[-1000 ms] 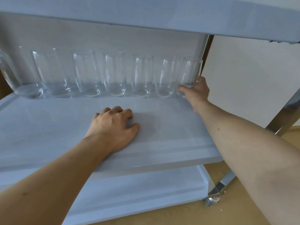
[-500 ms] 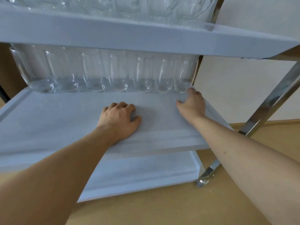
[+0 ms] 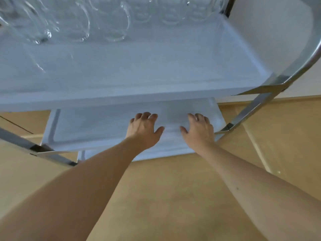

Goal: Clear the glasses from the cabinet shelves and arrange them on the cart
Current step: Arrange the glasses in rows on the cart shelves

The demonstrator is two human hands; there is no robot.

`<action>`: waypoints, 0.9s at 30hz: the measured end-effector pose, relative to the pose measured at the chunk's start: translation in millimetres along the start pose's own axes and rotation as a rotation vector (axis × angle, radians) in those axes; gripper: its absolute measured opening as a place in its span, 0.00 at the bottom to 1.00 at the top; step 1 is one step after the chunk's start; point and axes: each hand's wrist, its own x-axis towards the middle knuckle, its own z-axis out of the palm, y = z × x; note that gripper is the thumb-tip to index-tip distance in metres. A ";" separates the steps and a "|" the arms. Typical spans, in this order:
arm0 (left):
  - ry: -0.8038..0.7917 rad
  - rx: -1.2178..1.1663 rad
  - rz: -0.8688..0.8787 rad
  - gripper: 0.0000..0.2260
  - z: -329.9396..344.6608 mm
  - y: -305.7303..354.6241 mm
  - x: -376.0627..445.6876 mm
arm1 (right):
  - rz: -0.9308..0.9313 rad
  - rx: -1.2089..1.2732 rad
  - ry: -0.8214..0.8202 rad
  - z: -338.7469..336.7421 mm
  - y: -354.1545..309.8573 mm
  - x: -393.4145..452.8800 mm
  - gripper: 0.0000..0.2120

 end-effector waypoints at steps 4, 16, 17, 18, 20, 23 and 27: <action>-0.144 -0.024 -0.002 0.26 -52.5 46.0 -57.0 | 0.046 0.061 -0.125 -68.3 -5.2 -63.0 0.28; -0.193 -0.069 0.136 0.25 -251.6 215.4 -151.2 | 0.218 0.158 -0.101 -302.1 28.0 -203.8 0.18; -0.176 -0.073 0.150 0.25 -264.5 234.7 -154.6 | 0.240 0.172 -0.080 -319.8 39.4 -214.4 0.18; -0.166 -0.076 0.167 0.26 -276.2 254.3 -157.4 | 0.258 0.182 -0.060 -336.2 52.0 -224.6 0.19; -0.150 -0.068 0.239 0.26 -293.8 297.3 -158.8 | 0.307 0.187 -0.012 -365.5 83.2 -243.4 0.22; -0.100 -0.070 0.330 0.26 -307.7 369.0 -156.0 | 0.407 0.205 0.029 -404.5 135.8 -262.6 0.28; -0.064 -0.098 0.497 0.28 -303.3 471.9 -155.5 | 0.541 0.241 0.120 -444.6 206.6 -287.9 0.29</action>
